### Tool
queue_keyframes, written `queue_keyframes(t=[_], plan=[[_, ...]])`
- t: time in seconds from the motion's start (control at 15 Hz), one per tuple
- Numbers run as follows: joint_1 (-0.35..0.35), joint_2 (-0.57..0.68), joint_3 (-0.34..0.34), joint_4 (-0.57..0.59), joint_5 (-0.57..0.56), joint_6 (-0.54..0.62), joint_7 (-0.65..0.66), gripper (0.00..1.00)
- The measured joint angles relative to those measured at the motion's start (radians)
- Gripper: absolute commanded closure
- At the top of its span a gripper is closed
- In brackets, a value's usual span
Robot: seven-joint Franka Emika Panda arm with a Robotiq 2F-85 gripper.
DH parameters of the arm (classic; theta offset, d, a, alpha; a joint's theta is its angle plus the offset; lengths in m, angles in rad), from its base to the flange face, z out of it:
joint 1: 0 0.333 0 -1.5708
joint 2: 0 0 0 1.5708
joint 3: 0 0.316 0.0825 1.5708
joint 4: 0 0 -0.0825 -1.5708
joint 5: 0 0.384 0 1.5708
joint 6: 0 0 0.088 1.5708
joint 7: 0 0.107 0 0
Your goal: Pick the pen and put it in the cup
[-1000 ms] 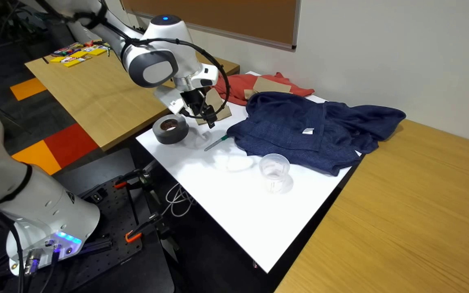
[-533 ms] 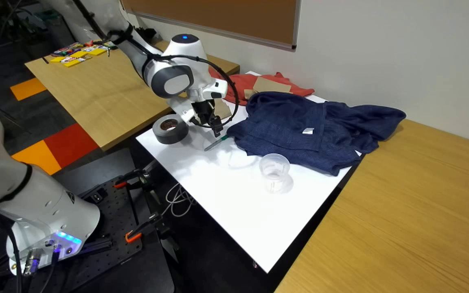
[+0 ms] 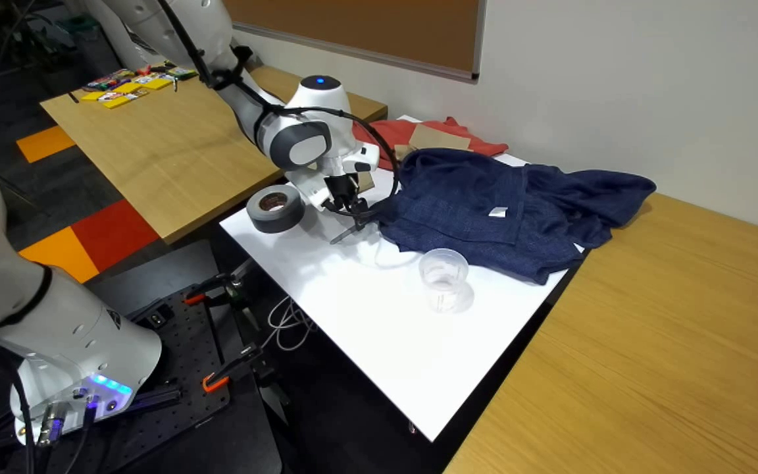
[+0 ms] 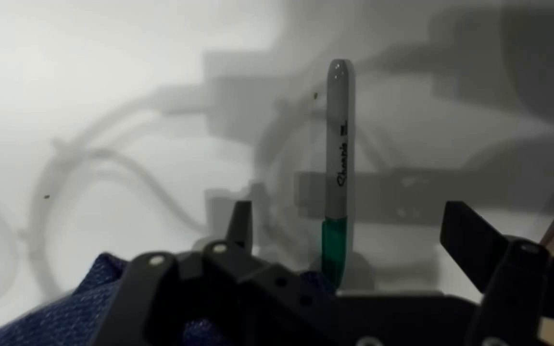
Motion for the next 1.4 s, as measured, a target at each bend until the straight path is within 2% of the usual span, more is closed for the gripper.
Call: queue_keyframes(t=[0.73,0.8,0.93,1.4], plan=[[0.014,0.095,-0.001,0.091,-0.016,0.000,0.020,0.00],[0.014,0.103,-0.001,0.099,-0.016,0.000,0.020,0.25],[0.015,0.120,-0.001,0.113,-0.016,0.000,0.020,0.34],[0.015,0.146,-0.006,0.147,-0.016,0.000,0.021,0.88]])
